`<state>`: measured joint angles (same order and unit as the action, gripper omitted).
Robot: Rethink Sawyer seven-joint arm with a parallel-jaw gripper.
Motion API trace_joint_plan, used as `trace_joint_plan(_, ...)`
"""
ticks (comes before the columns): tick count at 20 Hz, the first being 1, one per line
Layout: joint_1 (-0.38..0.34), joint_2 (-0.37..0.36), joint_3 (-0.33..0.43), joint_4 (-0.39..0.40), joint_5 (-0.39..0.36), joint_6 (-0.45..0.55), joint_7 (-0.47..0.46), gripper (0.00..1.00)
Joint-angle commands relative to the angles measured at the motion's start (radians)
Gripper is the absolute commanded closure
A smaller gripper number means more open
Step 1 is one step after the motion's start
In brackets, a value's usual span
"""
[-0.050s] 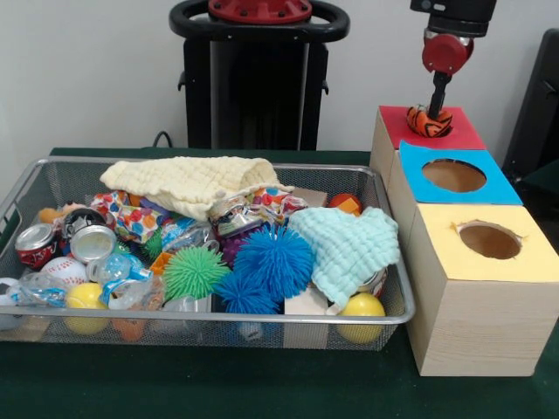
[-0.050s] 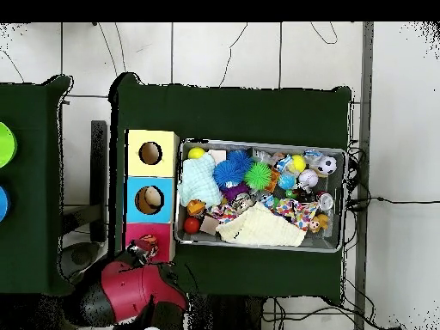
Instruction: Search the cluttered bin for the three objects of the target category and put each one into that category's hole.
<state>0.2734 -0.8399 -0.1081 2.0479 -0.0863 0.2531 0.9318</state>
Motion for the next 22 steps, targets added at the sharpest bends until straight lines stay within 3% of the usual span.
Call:
trace_joint_plan(1, -0.016, 0.057, 0.015, 0.070, 0.040, -0.003, 0.290, 0.00)
trace_joint_plan(17, -0.015, 0.041, 0.013, 0.053, 0.037, 0.038, 0.268, 0.00)
trace_joint_plan(19, -0.037, 0.003, 0.038, 0.064, 0.045, 0.068, 0.250, 0.00)
trace_joint_plan(22, -0.046, -0.103, 0.042, 0.049, 0.078, 0.214, 0.229, 0.00)
